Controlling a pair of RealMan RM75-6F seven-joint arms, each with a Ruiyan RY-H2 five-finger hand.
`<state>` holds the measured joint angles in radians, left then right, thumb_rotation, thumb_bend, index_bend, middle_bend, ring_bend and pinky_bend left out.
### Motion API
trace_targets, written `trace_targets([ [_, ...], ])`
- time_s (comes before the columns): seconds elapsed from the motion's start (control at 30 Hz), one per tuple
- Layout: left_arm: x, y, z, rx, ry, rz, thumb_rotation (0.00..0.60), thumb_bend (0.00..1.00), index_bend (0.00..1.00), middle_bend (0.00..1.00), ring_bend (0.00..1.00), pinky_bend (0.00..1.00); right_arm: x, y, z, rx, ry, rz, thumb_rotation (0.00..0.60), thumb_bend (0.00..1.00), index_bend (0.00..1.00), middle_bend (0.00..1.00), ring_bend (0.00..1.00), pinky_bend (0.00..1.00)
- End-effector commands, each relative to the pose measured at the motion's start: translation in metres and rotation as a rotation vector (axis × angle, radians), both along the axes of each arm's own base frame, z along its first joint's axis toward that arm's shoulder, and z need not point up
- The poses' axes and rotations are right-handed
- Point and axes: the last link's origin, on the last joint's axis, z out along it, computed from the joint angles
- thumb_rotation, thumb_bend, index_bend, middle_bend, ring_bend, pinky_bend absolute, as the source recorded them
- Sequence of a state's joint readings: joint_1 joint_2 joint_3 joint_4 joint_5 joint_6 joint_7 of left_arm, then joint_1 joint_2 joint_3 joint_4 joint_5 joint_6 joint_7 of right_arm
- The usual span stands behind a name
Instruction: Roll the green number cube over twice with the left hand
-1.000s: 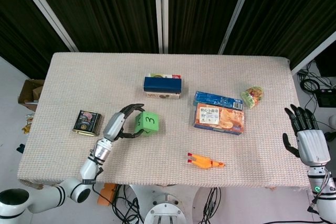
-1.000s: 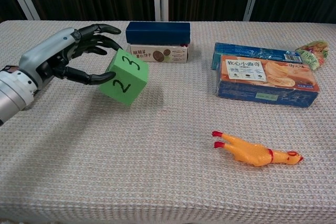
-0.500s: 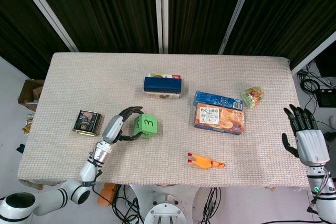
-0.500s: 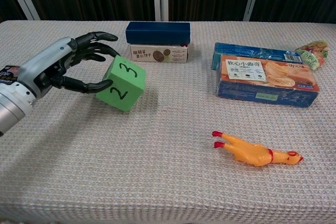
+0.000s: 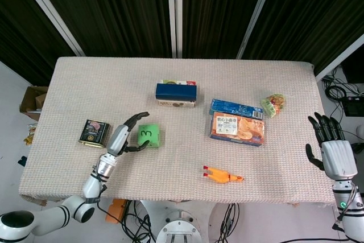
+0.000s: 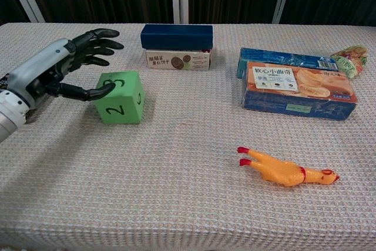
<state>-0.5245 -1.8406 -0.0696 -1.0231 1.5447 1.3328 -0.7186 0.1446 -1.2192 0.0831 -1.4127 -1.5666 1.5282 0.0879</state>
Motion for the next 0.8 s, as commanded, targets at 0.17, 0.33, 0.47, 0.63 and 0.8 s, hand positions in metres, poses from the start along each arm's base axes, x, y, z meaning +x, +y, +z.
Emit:
trace_targets([
  [0.17, -0.016, -0.018, 0.051, 0.140, 0.101, -0.058, 0.600, 0.29, 0.10, 0.11, 0.10, 0.18, -0.004, 0.006, 0.008, -0.031, 0.029, -0.014, 0.600, 0.42, 0.00, 0.00, 0.00, 0.00],
  [0.33, -0.050, -0.053, 0.127, 0.423, 0.454, -0.024, 0.600, 0.28, 0.22, 0.16, 0.10, 0.18, -0.024, 0.024, 0.011, -0.077, 0.076, -0.114, 0.600, 0.33, 0.00, 0.00, 0.00, 0.00],
  [0.47, -0.096, -0.098, 0.176, 0.482, 0.824, 0.105, 0.564, 0.19, 0.22, 0.16, 0.10, 0.19, -0.047, 0.047, 0.011, -0.069, 0.107, -0.206, 0.600, 0.31, 0.00, 0.00, 0.00, 0.00],
  [0.63, -0.124, -0.136, 0.195, 0.414, 0.964, 0.198, 0.367, 0.13, 0.17, 0.14, 0.09, 0.19, -0.057, 0.068, 0.007, -0.032, 0.116, -0.305, 0.600, 0.28, 0.00, 0.00, 0.00, 0.00],
  [0.8, -0.131, -0.145, 0.202, 0.436, 0.962, 0.197, 0.342, 0.14, 0.15, 0.14, 0.09, 0.19, -0.056, 0.069, 0.001, -0.013, 0.090, -0.307, 0.600, 0.28, 0.00, 0.00, 0.00, 0.00],
])
